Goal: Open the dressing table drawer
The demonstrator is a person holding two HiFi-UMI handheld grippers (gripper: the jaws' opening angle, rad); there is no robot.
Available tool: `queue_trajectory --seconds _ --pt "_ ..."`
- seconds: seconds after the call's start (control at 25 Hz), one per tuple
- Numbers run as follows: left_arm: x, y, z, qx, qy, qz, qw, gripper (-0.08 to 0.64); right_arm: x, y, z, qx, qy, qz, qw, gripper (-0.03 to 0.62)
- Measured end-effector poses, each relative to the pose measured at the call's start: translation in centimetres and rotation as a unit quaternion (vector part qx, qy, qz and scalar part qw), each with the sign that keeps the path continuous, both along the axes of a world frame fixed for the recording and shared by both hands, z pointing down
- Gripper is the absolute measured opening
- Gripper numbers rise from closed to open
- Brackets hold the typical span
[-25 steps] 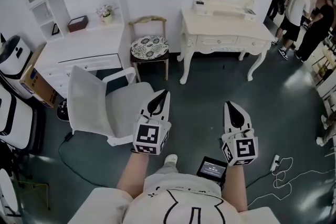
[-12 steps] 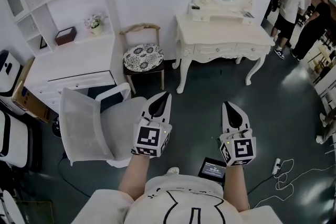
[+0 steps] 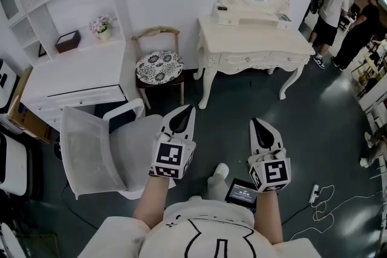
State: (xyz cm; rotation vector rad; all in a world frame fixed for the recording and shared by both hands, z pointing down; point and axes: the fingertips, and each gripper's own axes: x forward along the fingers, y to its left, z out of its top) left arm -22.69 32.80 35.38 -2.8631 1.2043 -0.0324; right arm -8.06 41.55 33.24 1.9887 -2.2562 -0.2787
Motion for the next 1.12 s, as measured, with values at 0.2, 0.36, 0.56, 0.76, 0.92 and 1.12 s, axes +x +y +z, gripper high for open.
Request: queue_trajectory --seconds 0.2,0.36,0.56,0.76,0.92,1.12 --pt "1.4 -2.1 0.3 -0.006 -0.004 -0.005 1.0000 0.031 2.1 -2.1 -0.1 0.005 -0.017 0.003 1.000 0.011" --pt "3.0 -4.2 0.4 0.001 -0.010 -0.010 0.9999 0.031 4.8 -4.5 0.0 0.015 -0.035 0.023 0.999 0.011" --pt "5.0 -7.4 0.3 0.000 -0.014 -0.021 0.9997 0.029 7.4 -8.1 0.2 0.009 -0.035 0.019 0.999 0.011" --pt "7.6 -10.7 0.6 -0.003 -0.020 -0.028 0.9994 0.031 10.0 -12.0 0.6 0.002 -0.042 0.005 0.999 0.011" --pt "10.1 -13.8 1.0 -0.007 -0.024 -0.035 0.9991 0.029 12.3 -15.5 1.0 -0.002 -0.046 -0.011 0.999 0.011" --pt "13.7 -18.1 0.6 -0.009 -0.023 -0.044 0.9987 0.029 16.2 -20.1 0.4 -0.003 -0.048 -0.024 0.999 0.011"
